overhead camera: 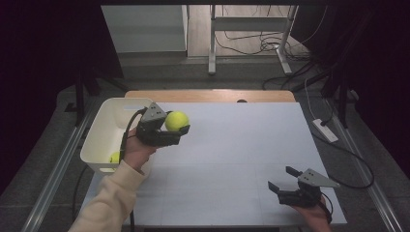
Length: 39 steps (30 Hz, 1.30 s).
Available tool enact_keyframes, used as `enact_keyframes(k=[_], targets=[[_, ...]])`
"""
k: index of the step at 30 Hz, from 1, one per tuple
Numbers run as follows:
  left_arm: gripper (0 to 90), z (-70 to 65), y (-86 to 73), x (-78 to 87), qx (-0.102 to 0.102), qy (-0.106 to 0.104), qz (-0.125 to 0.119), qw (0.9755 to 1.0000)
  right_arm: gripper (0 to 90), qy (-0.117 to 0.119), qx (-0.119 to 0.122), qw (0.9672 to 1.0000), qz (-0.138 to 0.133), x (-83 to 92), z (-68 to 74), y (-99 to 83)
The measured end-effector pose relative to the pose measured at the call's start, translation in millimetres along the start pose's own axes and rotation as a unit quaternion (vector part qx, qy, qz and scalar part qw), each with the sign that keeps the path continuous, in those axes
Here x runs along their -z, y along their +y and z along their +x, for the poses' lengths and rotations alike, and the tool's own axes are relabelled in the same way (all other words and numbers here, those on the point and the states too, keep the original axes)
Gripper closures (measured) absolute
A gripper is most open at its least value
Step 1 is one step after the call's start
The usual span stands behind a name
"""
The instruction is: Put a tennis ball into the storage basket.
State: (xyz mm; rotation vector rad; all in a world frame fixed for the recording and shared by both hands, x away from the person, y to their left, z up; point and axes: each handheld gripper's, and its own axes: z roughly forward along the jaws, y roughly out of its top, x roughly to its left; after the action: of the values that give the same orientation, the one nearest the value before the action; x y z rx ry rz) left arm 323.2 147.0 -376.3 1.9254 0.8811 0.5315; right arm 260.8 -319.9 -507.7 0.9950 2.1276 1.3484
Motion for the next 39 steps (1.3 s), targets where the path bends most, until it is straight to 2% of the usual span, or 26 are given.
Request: enact_keyframes(k=[16,28,39], targets=[[26.4,22.9,-14.1,26.5,0.021,0.028,-0.003,0.9994,9.4,0.0,0.0,1.0,-0.001,-0.3,0.0,0.0],[26.4,35.4,-18.7,35.7,0.028,0.046,0.001,0.9985,9.4,0.0,-0.002,1.0,0.0,-0.7,0.3,0.1],[26.4,50.3,-26.4,42.7,0.046,0.067,0.003,0.9967,9.4,0.0,-0.001,1.0,0.001,-1.2,0.6,-0.1]])
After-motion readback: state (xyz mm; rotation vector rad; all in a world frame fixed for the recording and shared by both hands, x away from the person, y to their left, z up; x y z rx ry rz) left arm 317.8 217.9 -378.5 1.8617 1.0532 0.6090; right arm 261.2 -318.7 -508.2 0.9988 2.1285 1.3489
